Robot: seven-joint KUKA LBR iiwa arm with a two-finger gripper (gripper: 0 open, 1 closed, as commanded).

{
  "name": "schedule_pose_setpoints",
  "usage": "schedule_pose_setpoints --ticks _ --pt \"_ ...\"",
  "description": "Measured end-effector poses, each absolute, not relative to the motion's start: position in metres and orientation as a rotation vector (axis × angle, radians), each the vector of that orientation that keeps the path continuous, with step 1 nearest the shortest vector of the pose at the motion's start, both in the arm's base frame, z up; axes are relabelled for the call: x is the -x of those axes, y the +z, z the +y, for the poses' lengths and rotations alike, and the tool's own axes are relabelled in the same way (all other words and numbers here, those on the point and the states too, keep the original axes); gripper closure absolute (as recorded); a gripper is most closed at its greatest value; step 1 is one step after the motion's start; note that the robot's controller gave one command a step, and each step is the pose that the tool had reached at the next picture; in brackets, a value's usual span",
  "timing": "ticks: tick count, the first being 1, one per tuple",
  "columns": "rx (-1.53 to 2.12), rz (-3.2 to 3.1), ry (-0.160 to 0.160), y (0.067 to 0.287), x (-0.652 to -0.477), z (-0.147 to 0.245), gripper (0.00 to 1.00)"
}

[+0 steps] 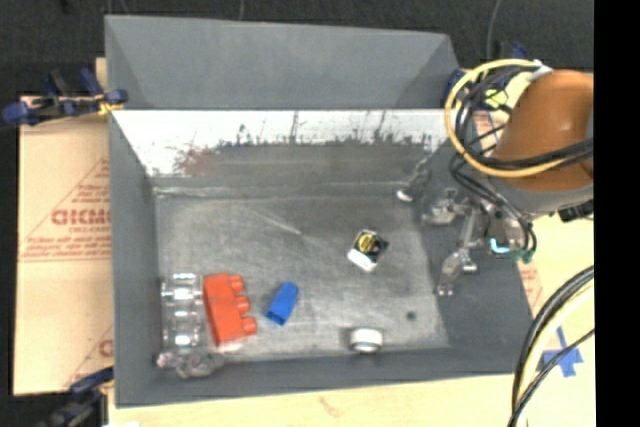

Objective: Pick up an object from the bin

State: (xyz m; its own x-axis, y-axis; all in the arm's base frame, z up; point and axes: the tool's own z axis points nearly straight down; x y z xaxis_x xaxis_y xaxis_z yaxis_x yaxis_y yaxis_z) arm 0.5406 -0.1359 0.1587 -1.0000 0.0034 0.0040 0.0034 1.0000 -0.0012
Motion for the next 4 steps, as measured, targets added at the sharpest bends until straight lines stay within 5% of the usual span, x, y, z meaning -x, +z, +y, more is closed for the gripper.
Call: schedule_pose_setpoints --ticks 1,2,3,4 --pt "0.575 -3.091 -0.006 0.131 -0.569 -0.062 0.00" --pt "0.639 -3.092 0.002 0.074 -0.562 -0.056 0.00" --pt "0.633 -3.097 0.002 0.078 -0.563 -0.056 1.00" --pt "0.303 -3.138 0.003 0.214 -0.559 -0.048 1.00"
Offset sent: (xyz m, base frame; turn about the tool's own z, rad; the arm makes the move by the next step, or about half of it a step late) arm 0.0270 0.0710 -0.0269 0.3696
